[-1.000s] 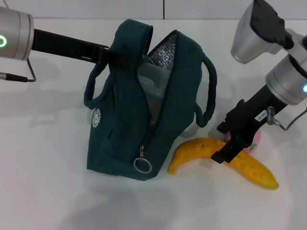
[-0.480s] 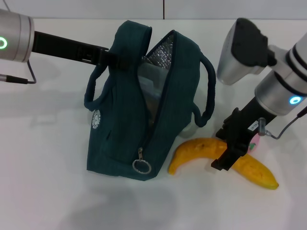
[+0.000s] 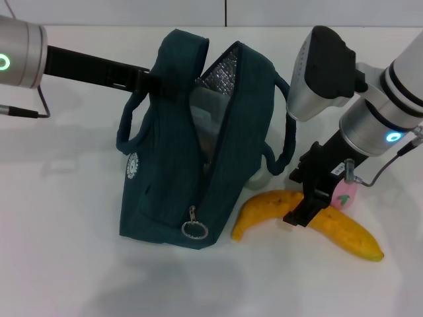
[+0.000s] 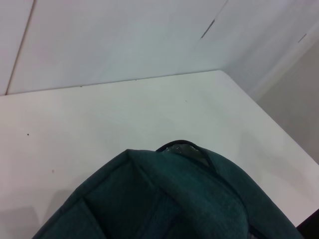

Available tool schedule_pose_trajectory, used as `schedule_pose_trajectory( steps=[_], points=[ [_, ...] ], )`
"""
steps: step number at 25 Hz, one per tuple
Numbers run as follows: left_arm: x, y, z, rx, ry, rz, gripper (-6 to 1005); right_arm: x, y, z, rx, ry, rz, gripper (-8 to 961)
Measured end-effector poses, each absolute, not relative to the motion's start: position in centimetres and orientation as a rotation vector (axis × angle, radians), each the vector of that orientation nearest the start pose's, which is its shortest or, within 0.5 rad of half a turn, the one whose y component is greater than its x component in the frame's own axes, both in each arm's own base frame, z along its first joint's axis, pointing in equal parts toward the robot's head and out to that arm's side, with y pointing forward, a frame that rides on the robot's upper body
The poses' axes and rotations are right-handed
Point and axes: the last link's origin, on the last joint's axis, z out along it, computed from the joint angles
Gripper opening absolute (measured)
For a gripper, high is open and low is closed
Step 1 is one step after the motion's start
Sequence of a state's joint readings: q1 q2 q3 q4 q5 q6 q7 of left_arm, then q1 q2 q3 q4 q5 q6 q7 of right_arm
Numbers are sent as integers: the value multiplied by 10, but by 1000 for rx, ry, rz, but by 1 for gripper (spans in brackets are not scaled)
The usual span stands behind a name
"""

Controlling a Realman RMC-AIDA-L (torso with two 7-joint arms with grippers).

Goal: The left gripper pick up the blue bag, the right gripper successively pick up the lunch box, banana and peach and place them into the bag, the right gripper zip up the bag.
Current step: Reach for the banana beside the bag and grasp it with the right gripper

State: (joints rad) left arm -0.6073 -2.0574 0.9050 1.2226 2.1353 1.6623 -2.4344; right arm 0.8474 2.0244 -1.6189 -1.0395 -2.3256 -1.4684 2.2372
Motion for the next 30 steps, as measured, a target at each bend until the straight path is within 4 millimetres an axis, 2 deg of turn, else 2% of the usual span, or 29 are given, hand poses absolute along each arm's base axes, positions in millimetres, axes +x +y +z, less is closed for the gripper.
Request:
schedule_pose_trajectory(
  steps=[8,20,30],
  points=[
    [-173,364,57,-2661,-1246,-384,50,138,359,-66,-3015,276,-655,870],
    [-172,366,56,-2660,-1246,-388,50,143,360,-72,-3013,297,-668,852],
    [-172,366,56,-2660,-1245,-388,49,144,363,-77,-3003,284,-683,639]
  ],
)
